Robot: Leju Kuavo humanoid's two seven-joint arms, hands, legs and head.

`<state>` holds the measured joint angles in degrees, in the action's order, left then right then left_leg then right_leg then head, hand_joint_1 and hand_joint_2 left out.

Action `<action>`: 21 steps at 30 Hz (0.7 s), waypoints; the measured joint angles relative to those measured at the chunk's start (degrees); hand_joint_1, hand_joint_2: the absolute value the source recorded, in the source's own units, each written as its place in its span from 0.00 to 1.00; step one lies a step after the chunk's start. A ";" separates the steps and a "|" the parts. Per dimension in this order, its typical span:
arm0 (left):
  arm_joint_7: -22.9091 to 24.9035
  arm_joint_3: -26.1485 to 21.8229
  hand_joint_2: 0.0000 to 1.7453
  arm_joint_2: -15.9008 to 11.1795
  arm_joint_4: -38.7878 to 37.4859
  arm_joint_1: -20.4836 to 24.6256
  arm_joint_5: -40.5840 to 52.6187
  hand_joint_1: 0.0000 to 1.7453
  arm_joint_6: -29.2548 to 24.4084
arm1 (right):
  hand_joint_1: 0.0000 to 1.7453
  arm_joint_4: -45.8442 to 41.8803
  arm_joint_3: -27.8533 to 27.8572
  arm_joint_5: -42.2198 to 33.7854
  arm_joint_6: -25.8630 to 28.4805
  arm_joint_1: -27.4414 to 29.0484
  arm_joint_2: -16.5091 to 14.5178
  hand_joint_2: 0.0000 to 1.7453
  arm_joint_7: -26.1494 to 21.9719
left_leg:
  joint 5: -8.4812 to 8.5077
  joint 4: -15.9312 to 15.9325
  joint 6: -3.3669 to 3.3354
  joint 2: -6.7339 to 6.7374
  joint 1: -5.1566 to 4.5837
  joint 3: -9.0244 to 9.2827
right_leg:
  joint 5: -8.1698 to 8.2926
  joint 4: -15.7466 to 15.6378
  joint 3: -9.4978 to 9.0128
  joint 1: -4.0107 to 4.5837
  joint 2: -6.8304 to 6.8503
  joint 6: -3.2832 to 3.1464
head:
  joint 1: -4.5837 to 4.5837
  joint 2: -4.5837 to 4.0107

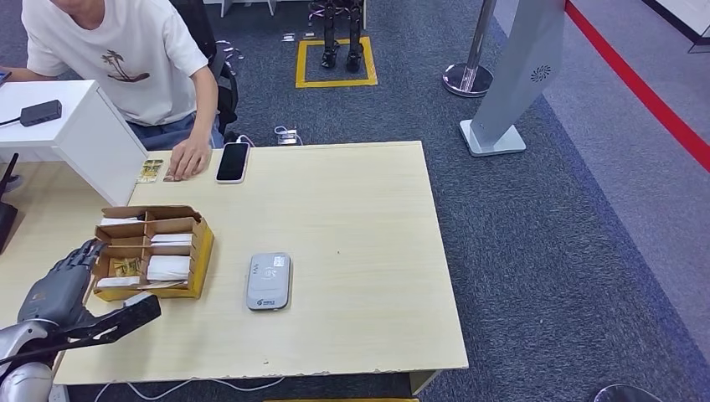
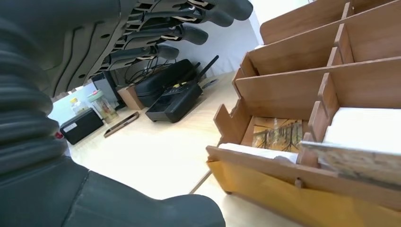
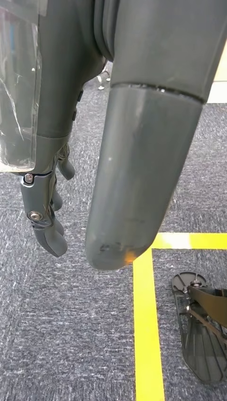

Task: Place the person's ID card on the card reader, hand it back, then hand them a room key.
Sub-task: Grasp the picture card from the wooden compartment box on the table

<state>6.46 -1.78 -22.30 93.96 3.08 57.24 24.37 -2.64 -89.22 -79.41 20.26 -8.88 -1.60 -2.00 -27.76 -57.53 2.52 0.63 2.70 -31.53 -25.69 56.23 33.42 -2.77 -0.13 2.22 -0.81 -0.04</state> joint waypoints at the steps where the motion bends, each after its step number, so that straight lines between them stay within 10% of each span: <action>1: -0.01 0.04 1.00 0.01 -0.40 0.27 0.00 0.00 0.00 | 0.00 0.00 0.00 0.04 -0.01 0.00 0.00 0.00 0.01 | 0.00 0.00 0.00 0.00 0.00 0.00 | 0.00 0.00 0.00 0.00 0.00 0.00 | 0.00 0.00; 21: -1.43 4.31 1.00 -2.51 -8.38 9.43 -5.23 0.00 3.33 | 0.00 -0.23 0.00 2.20 -0.22 -0.15 0.08 0.00 0.20 | 0.02 -0.01 -0.02 0.02 0.00 -0.02 | 0.02 -0.01 0.05 0.00 -0.05 -0.01 | -0.01 0.00</action>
<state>5.03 2.53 -24.81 85.58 12.51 52.02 27.70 -2.87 -89.22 -77.22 20.04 -9.02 -1.51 -1.80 -27.74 -57.54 2.51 0.65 2.70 -31.55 -25.67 56.22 33.47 -2.76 -0.18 2.21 -0.81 -0.04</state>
